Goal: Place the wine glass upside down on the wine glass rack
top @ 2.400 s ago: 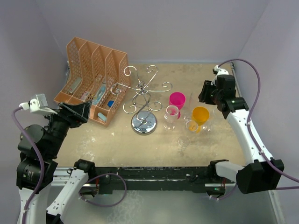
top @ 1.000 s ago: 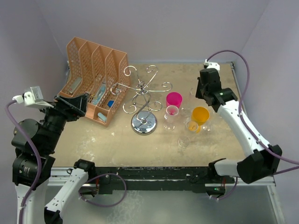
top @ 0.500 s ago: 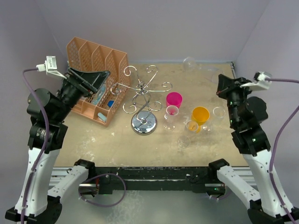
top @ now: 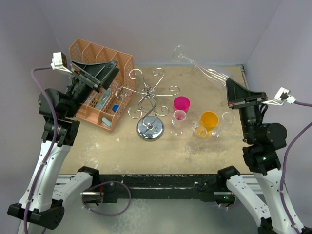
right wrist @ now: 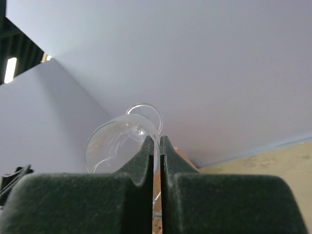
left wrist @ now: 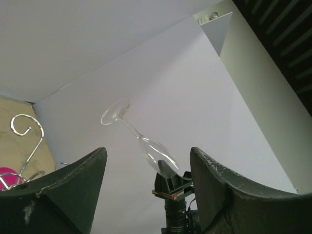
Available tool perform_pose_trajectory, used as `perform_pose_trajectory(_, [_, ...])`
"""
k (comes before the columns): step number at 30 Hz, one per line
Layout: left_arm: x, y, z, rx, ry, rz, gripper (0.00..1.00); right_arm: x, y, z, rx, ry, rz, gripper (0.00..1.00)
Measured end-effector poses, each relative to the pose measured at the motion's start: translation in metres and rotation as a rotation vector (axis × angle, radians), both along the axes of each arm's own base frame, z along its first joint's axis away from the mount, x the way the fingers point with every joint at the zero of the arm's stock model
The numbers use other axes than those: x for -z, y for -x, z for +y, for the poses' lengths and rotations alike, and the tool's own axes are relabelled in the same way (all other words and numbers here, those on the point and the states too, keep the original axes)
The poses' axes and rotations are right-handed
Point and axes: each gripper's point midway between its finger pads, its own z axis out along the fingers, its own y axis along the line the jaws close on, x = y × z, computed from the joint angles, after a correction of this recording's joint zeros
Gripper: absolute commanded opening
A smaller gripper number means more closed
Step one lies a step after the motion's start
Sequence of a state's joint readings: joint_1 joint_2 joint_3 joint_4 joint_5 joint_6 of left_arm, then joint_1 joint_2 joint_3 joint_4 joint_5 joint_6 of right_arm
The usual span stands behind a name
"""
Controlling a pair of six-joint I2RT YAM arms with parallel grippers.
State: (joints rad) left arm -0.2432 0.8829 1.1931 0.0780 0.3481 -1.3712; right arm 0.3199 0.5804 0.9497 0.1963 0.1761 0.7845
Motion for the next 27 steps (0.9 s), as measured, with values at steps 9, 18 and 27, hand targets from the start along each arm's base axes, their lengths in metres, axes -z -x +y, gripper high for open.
perform_pose_trajectory(9, [0.014,-0.026,-0.055,0.104,0.026,0.079,0.61,-0.02,0.0,0.012,-0.097,-0.119,-0.063,0.0])
perform_pose_trajectory(18, [0.064,-0.041,-0.176,0.207,-0.067,0.182,0.58,-0.01,-0.019,0.015,-0.1,-0.189,-0.008,0.0])
perform_pose_trajectory(27, [0.054,-0.058,-0.194,0.098,0.055,0.149,0.52,-0.003,-0.024,0.024,-0.153,-0.214,0.025,0.0])
